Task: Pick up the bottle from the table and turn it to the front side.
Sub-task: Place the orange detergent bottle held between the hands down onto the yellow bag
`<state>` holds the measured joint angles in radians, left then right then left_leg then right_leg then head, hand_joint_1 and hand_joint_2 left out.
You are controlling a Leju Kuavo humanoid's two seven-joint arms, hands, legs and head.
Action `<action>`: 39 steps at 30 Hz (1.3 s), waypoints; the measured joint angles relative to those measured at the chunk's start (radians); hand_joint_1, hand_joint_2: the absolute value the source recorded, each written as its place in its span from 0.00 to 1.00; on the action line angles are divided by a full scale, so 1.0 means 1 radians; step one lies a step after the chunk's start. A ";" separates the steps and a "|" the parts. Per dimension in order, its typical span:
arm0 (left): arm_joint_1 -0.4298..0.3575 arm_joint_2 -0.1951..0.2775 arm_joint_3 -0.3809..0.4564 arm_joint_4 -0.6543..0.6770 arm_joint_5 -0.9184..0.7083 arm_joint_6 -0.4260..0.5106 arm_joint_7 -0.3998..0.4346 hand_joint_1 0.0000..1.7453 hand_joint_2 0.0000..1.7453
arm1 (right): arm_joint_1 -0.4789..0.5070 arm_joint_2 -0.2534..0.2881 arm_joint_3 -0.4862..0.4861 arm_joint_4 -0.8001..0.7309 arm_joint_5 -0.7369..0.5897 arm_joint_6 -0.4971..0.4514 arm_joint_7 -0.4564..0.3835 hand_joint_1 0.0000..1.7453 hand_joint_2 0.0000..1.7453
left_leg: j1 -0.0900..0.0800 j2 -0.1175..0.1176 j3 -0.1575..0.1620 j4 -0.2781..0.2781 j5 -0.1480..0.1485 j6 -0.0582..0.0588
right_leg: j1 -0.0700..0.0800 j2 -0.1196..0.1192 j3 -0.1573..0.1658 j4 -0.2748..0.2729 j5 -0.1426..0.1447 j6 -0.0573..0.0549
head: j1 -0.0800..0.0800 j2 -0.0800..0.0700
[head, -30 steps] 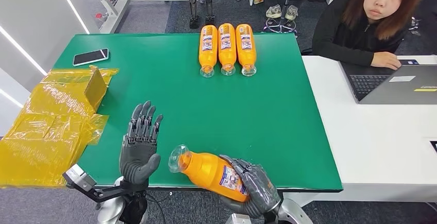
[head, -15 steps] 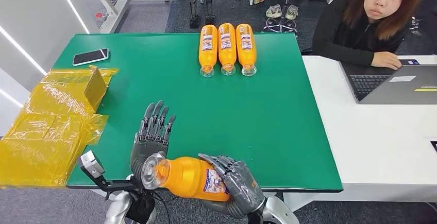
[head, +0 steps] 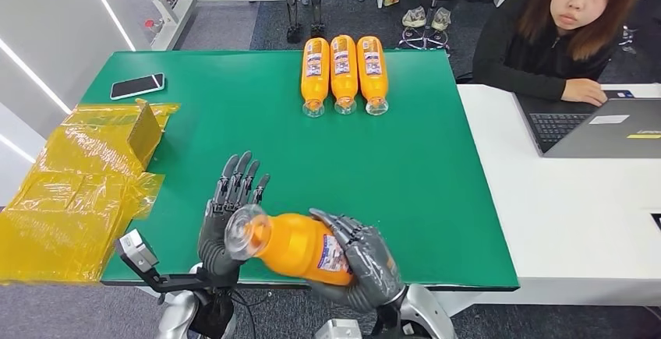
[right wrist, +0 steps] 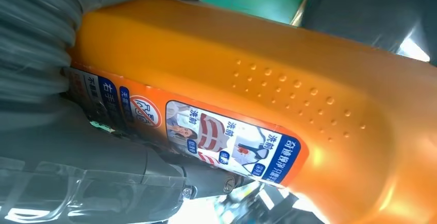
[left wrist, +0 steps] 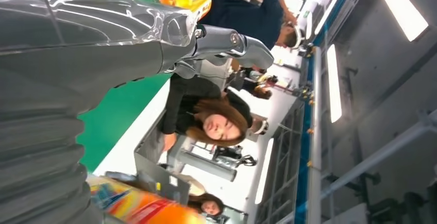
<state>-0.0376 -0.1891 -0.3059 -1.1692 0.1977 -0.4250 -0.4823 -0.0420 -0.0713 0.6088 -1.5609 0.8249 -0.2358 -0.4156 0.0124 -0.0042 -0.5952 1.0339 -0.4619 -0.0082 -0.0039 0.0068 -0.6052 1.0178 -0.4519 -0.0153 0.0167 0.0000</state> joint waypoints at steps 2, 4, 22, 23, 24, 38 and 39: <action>0.002 0.000 0.000 -0.008 -0.001 0.004 0.001 0.00 1.00 | 0.029 0.000 -0.052 -0.021 0.000 -0.016 -0.009 1.00 1.00 | 0.000 0.000 0.000 0.000 0.000 0.000 | 0.000 0.000 0.000 0.000 0.000 0.000 | 0.000 0.000; 0.006 0.001 0.000 -0.015 -0.001 0.007 0.001 0.00 1.00 | 0.056 0.000 -0.101 -0.042 0.000 -0.034 -0.016 1.00 1.00 | 0.000 0.000 -0.001 0.000 0.000 0.000 | 0.000 0.000 0.000 0.000 0.000 0.000 | 0.000 0.000; 0.068 0.001 -0.015 -0.117 0.017 -0.031 0.039 0.00 1.00 | 0.202 0.010 -0.227 -0.150 0.048 -0.045 -0.032 1.00 1.00 | 0.000 0.000 -0.001 0.000 -0.001 0.000 | 0.000 0.000 -0.001 0.000 -0.001 0.000 | 0.000 0.000; 0.073 0.002 -0.024 -0.129 0.030 -0.040 0.048 0.00 1.00 | 0.201 0.013 -0.219 -0.148 0.044 -0.043 -0.034 1.00 1.00 | 0.000 0.000 -0.001 0.000 -0.001 0.000 | 0.000 0.000 -0.001 0.000 -0.001 0.000 | 0.000 0.000; 0.078 0.002 -0.034 -0.140 0.042 -0.048 0.056 0.00 1.00 | 0.198 0.017 -0.211 -0.147 0.039 -0.039 -0.037 1.00 1.00 | 0.000 0.000 -0.001 0.000 -0.001 0.000 | 0.000 0.000 -0.001 0.000 -0.001 0.000 | 0.000 0.000; 0.073 0.010 -0.111 -0.171 0.077 -0.055 0.076 0.00 1.00 | 0.133 0.063 -0.125 -0.076 0.004 -0.006 -0.052 1.00 1.00 | 0.000 0.000 -0.001 0.000 -0.001 0.000 | 0.000 0.000 -0.001 0.000 -0.001 0.000 | 0.000 0.000; 0.068 0.010 -0.112 -0.171 0.077 -0.055 0.076 0.00 1.00 | 0.124 0.066 -0.120 -0.067 0.002 -0.006 -0.052 1.00 1.00 | 0.000 0.000 -0.001 0.000 -0.001 0.000 | 0.000 0.000 -0.001 0.000 -0.001 0.000 | 0.000 0.000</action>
<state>0.0307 -0.1791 -0.4179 -1.3397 0.2749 -0.4804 -0.4067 0.0819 -0.0051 0.4887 -1.6275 0.8268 -0.2420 -0.4680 0.0127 -0.0040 -0.5963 1.0335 -0.4626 -0.0082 -0.0039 0.0069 -0.6061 1.0182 -0.4527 -0.0152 0.0167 0.0000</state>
